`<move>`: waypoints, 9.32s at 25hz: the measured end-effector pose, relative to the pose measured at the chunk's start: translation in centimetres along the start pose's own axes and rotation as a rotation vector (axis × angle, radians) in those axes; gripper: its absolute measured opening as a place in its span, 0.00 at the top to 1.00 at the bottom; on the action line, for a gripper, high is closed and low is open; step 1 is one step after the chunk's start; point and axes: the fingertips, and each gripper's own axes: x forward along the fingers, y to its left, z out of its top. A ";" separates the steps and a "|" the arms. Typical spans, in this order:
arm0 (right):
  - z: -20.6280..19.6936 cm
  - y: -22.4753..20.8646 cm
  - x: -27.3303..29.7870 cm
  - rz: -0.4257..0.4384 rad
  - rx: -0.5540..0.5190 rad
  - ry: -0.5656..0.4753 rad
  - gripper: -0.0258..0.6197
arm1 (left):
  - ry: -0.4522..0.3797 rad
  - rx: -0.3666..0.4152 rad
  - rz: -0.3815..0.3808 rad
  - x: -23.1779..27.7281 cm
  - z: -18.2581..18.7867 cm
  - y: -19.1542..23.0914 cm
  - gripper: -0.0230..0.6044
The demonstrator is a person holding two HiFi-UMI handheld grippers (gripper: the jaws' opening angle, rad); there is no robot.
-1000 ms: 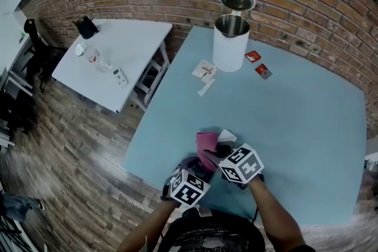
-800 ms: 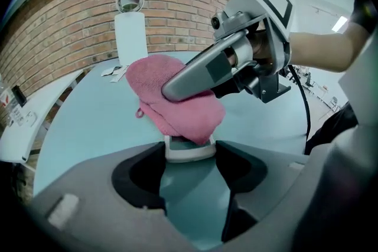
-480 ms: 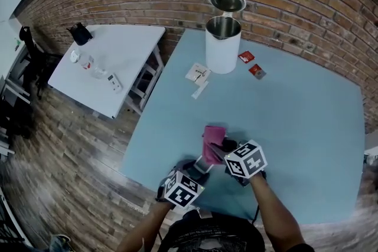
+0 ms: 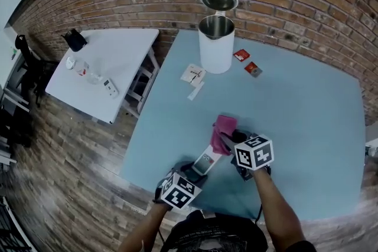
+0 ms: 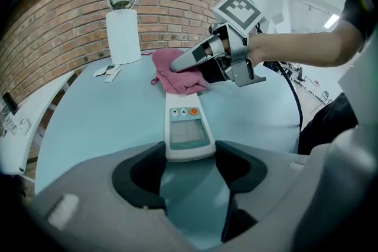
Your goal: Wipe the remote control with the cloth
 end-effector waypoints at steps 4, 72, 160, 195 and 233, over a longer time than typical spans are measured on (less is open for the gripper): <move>0.4 -2.1 -0.6 -0.054 0.049 -0.034 0.86 | 0.001 0.002 -0.006 0.0 0.0 0.0 0.56; -2.7 0.3 -9.5 -0.338 0.166 -0.183 0.86 | 0.001 0.049 -0.017 0.1 0.0 0.0 0.56; -0.5 11.8 8.2 0.190 -0.219 0.303 0.86 | 0.052 0.124 -0.038 -0.4 0.1 1.4 0.53; 4.7 1.5 -6.1 -0.187 0.081 -0.360 0.86 | -0.102 -0.800 -0.561 -2.6 0.3 -0.3 0.55; -0.8 7.0 -0.6 -0.057 -0.072 -0.307 0.86 | -0.437 -1.518 -0.941 -4.6 1.6 1.6 0.56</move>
